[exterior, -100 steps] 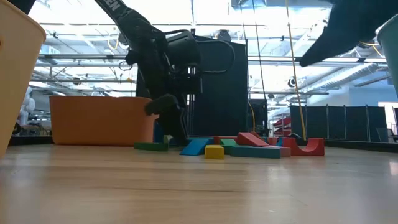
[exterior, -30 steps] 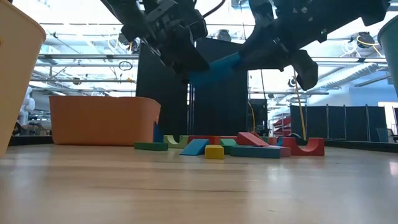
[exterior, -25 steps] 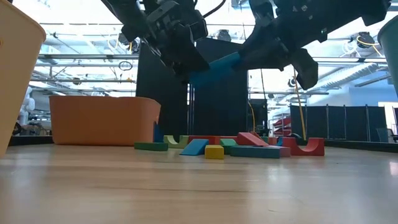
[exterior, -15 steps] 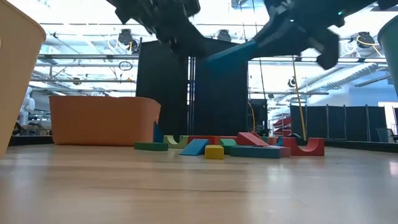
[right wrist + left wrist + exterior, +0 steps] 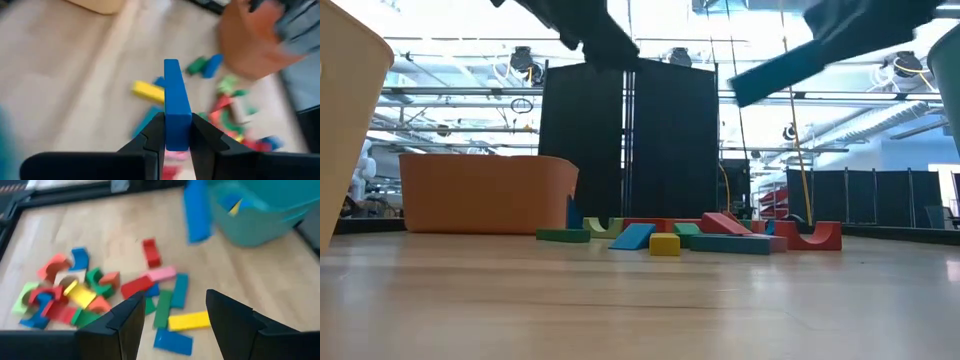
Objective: Sort blocks by size
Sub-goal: Put the blue rectangular block into the blue bin
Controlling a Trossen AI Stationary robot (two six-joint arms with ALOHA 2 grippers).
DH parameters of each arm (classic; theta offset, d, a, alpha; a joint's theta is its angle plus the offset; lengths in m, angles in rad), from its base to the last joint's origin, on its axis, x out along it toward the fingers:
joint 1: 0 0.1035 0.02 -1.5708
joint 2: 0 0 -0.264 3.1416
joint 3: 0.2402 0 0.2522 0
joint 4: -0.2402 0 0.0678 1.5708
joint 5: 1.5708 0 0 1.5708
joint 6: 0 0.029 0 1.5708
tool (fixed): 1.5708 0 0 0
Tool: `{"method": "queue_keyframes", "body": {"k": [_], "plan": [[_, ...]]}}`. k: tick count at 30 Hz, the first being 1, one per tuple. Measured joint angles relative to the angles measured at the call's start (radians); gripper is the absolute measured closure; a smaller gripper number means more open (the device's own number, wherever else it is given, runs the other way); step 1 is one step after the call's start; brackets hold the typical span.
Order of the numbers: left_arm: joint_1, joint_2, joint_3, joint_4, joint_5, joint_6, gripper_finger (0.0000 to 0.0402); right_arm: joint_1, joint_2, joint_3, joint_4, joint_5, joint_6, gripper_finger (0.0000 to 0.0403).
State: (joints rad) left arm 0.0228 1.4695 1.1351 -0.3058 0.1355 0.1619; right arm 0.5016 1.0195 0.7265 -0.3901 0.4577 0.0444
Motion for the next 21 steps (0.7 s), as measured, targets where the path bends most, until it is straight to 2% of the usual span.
{"method": "queue_keyframes", "body": {"k": [6, 15, 21], "plan": [[-0.004, 0.001, -0.070, 0.040, -0.021, 0.001, 0.0192, 0.053, -0.068, 0.000, -0.094, -0.119, 0.244, 0.0349], [-0.005, 0.001, -0.129, 0.117, -0.115, -0.024, 0.0192, 0.132, -0.077, 0.000, -0.170, -0.283, 0.583, 0.0349], [-0.005, 0.001, -0.129, 0.118, -0.119, -0.024, 0.0192, 0.201, -0.077, 0.000, -0.181, -0.321, 0.716, 0.0348]]}}
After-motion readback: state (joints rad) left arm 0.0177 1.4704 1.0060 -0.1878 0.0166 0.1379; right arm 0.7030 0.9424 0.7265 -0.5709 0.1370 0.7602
